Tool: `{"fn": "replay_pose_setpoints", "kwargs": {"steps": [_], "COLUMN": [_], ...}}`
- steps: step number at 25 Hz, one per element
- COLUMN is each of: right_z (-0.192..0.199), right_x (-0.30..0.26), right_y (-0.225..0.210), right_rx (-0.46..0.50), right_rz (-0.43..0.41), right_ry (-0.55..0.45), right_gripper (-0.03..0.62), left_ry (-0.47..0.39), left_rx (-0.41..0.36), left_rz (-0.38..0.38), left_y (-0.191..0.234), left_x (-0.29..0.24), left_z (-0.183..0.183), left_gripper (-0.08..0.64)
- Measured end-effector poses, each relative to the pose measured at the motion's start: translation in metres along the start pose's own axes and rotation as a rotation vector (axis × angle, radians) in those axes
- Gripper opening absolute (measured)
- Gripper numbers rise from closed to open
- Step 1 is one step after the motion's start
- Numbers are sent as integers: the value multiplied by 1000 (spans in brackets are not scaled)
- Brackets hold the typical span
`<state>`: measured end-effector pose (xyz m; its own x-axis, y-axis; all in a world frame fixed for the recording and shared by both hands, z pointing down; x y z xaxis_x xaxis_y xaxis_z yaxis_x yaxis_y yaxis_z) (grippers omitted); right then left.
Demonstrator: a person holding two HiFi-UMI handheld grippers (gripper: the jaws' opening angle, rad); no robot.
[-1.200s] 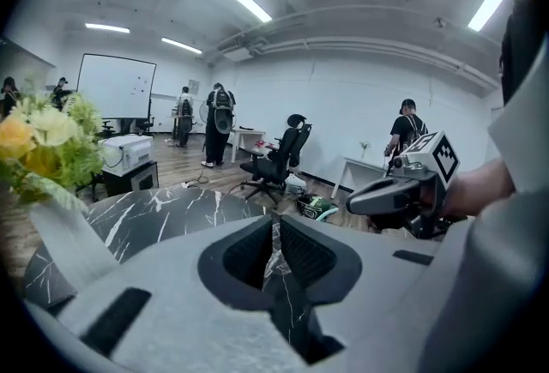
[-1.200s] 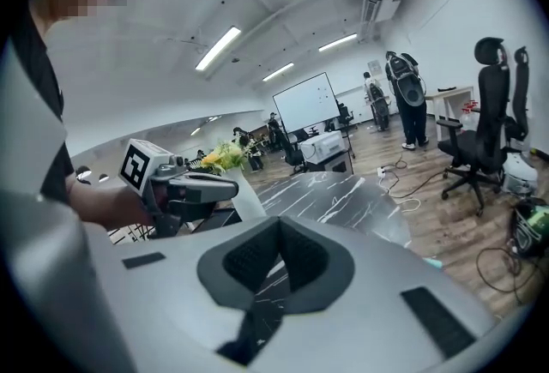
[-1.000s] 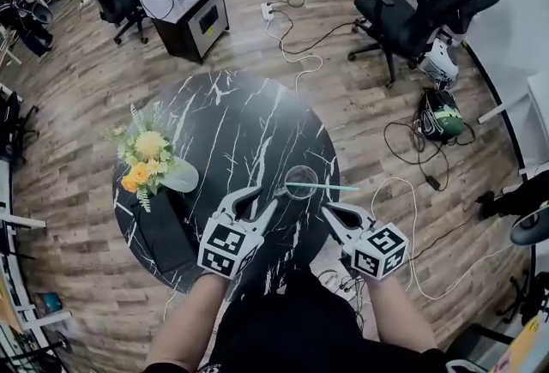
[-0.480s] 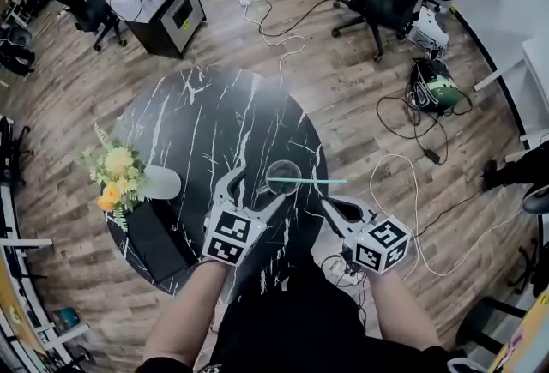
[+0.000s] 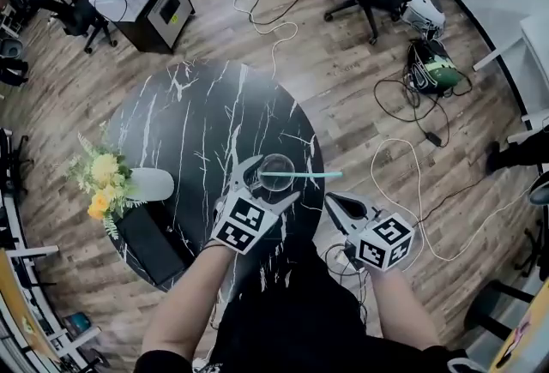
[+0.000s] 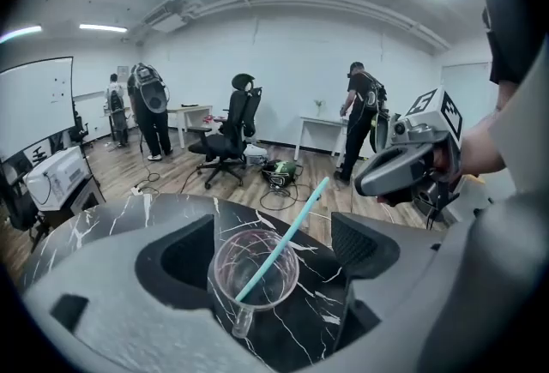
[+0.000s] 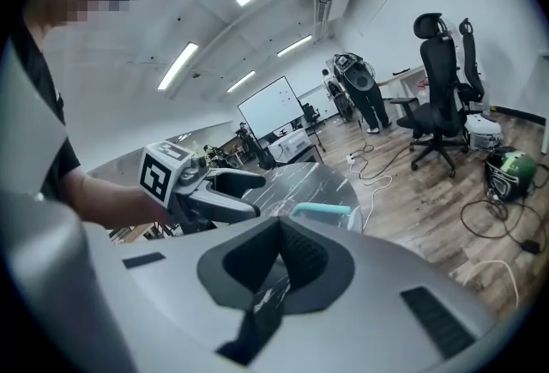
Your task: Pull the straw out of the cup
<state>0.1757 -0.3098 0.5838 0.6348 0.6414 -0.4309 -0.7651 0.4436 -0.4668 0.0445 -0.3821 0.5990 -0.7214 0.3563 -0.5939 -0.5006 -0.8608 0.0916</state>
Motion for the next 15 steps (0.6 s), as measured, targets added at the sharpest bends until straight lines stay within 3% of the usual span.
{"fn": "replay_pose_setpoints", "kwargs": {"steps": [4,7,15], "right_z": [7,15,24], "right_x": [3,6,15], "right_y": [-5,-11,-19], "right_rx": [-23,-42,-79], "right_rz": [14,27,53], "right_ry": [-10,-11,-26], "right_gripper": [6,6,6], "left_ry": [44,65,126], "left_rx": [-35,-71,-125], "left_rz": [18,23,26], "left_y": [-6,-11,-12], "left_x": [-15,-25,-44], "left_z": [10,16,23], "left_gripper": [419,340,245]}}
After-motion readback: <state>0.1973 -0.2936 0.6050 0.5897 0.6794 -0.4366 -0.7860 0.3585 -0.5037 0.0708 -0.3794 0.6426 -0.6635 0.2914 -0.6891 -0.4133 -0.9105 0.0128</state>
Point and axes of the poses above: the fingertips, and each gripper's own axes: x backward along the fingers, y to its left, z out of its underside, the point moved 4 cm from there along x, backward along the fingers
